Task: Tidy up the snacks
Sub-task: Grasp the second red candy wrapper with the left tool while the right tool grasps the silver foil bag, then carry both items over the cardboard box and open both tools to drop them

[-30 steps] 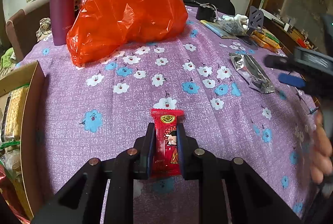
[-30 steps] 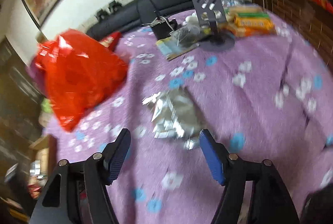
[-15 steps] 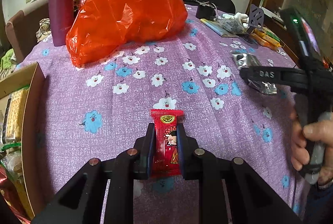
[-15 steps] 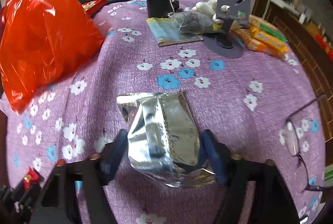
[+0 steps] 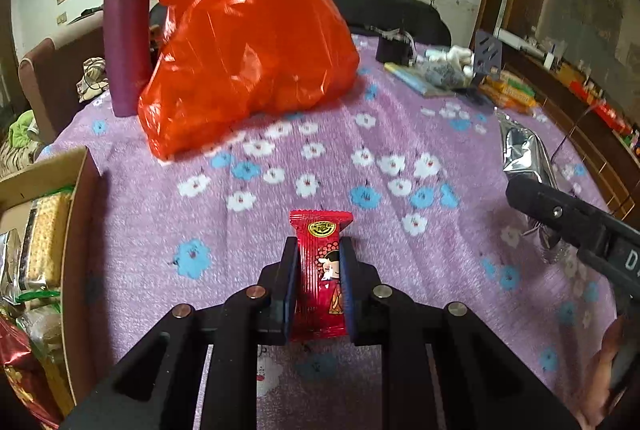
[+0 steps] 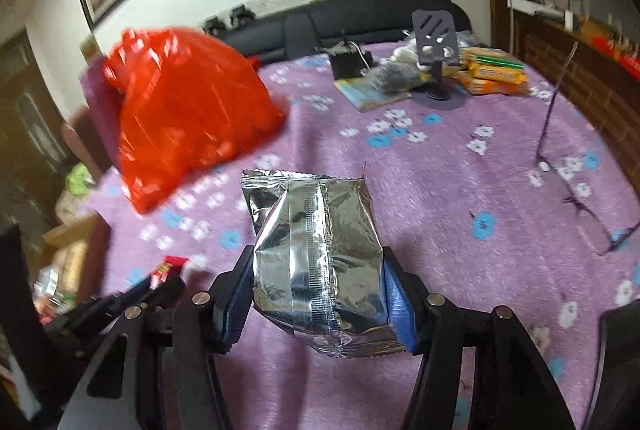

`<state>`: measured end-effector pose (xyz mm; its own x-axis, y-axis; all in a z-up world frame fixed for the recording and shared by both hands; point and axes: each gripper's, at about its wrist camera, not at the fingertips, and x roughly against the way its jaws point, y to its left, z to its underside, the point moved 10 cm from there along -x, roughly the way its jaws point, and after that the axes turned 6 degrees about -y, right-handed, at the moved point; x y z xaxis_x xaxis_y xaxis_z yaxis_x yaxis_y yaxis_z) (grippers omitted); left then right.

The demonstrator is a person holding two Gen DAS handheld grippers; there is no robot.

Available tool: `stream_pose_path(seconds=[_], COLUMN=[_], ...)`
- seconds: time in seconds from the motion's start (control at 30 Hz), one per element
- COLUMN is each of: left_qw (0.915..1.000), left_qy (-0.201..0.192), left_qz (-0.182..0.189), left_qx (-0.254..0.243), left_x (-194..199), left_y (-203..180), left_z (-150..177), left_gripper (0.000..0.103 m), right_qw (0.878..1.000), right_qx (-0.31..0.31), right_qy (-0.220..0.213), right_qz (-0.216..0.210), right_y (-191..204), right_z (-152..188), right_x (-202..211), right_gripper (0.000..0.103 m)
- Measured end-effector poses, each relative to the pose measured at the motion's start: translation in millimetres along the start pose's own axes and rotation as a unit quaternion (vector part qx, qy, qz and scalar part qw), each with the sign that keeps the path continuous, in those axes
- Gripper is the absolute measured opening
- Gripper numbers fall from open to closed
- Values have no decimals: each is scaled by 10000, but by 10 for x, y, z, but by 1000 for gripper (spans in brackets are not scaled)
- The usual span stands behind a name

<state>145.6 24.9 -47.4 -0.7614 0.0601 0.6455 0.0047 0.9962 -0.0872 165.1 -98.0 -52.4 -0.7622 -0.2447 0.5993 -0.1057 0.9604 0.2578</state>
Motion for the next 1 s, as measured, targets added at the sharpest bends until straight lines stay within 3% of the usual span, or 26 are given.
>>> stream_pose_path(seconds=[0.2,0.33,0.73,0.93,1.0], left_qw=[9996,9987,9980,9976,9983], left_qy=[-271,-384,-563,-636,-549], left_qz=[-27,338,279,270,193], left_qx=[-107,60,-69,-58,39], left_x=[106,193,275,266,259], left_y=[-42,-64,-95,-104,-68], left_z=[-94,-150,-189,-178,-137], left_gripper=[18,18,18,18,18], right_qw=[9999,9997,9995,9990,9995], right_qx=[134,167,158,276,111], right_qy=[-55,-45,23,-274,-138], right_qz=[-88,-189,-284,214,269], right_y=[76,143,199,72,-5], right_z=[17,40,79,-12,8], right_x=[66,80,58,95,45], right_gripper=[64,64,64,63,63])
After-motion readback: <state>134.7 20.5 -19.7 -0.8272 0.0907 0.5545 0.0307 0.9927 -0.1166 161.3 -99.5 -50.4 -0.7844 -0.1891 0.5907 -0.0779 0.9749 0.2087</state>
